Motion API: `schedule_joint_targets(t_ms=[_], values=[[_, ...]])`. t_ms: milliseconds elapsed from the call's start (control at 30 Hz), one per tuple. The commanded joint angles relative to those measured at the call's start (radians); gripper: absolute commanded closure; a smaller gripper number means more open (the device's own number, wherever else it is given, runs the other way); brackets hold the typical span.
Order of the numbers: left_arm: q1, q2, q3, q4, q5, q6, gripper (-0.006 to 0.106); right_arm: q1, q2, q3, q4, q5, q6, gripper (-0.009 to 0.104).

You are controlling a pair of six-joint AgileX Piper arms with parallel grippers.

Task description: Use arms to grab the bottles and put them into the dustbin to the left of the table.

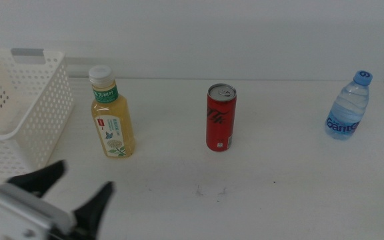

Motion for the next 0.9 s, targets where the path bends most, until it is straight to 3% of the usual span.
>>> schedule_joint_targets(t_ms=[0,167,867], values=[[-0.115,0.17,0.0,-0.038,-0.278,-0.01,0.007,-0.009,-0.005,0.003,-0.01,-0.011,-0.003,0.007],[-0.239,0.439,0.0,-0.081,-0.55,-0.01,0.007,-0.009,-0.005,0.003,-0.01,-0.011,-0.003,0.007],[-0.236,0.549,-0.108,-0.044,-0.511,-0.047,0.007,-0.009,-0.005,0.003,-0.01,-0.011,-0.003,0.007]])
